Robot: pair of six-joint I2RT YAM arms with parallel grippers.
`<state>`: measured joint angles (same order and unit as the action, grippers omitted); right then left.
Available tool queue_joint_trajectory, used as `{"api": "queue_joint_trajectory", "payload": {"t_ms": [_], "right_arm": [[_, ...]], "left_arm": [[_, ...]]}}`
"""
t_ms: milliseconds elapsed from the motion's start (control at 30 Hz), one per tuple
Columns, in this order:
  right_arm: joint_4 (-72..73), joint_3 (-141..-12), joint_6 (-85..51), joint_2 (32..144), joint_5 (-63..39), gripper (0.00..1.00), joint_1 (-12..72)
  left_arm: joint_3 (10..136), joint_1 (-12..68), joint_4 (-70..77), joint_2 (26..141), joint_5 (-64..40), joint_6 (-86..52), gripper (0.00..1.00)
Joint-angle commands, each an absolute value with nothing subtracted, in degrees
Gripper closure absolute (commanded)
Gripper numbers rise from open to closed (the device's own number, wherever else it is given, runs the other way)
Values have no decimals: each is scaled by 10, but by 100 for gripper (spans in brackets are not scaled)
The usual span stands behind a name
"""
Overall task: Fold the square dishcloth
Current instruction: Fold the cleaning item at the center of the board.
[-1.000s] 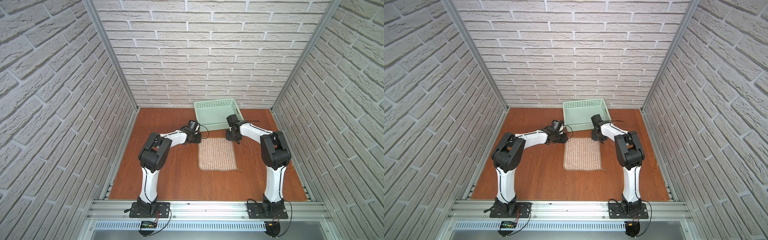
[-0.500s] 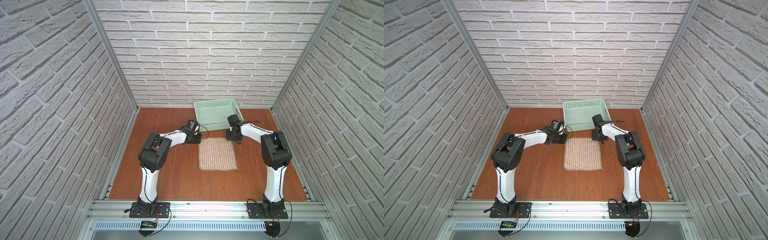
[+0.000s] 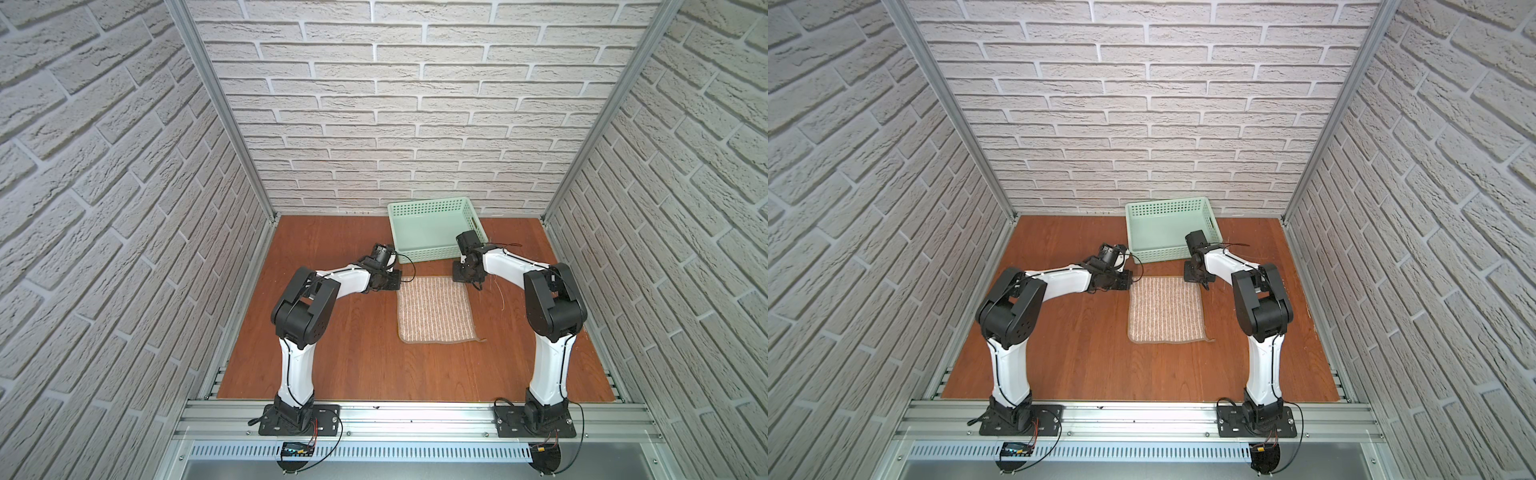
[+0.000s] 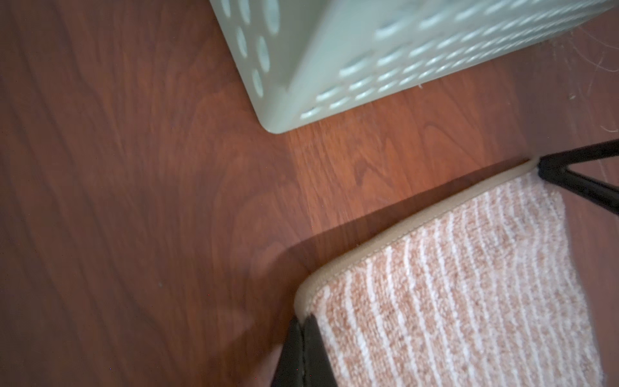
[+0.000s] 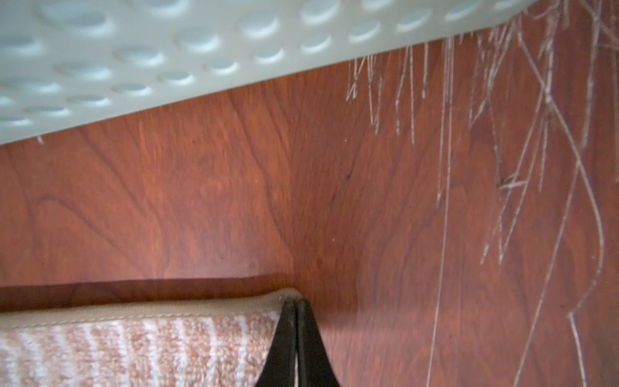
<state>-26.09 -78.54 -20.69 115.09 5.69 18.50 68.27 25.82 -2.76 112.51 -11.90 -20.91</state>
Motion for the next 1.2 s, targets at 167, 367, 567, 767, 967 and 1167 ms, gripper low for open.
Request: {"api": "queue_joint_trajectory", "payload": {"t_ms": [167,367,567,767,967,1167], "right_arm": [[-174,-717,-201,1046,56,97,183],[-143,-713,-196,1024,53,97,184],[-121,-729,-187,1026,62,97,186],[-101,-721,-187,1017,73,97,187],[-51,-663,-182,981,63,97,195],[-18,-608,-179,939,71,97,214]], "left_arm": [[633,254,83,1057,-111,-212,100],[635,253,99,1049,-97,-208,100],[637,244,123,1048,-83,-208,100],[624,236,146,1033,-82,-202,100],[575,235,194,1013,-94,-194,100],[520,236,250,990,-107,-198,100]]}}
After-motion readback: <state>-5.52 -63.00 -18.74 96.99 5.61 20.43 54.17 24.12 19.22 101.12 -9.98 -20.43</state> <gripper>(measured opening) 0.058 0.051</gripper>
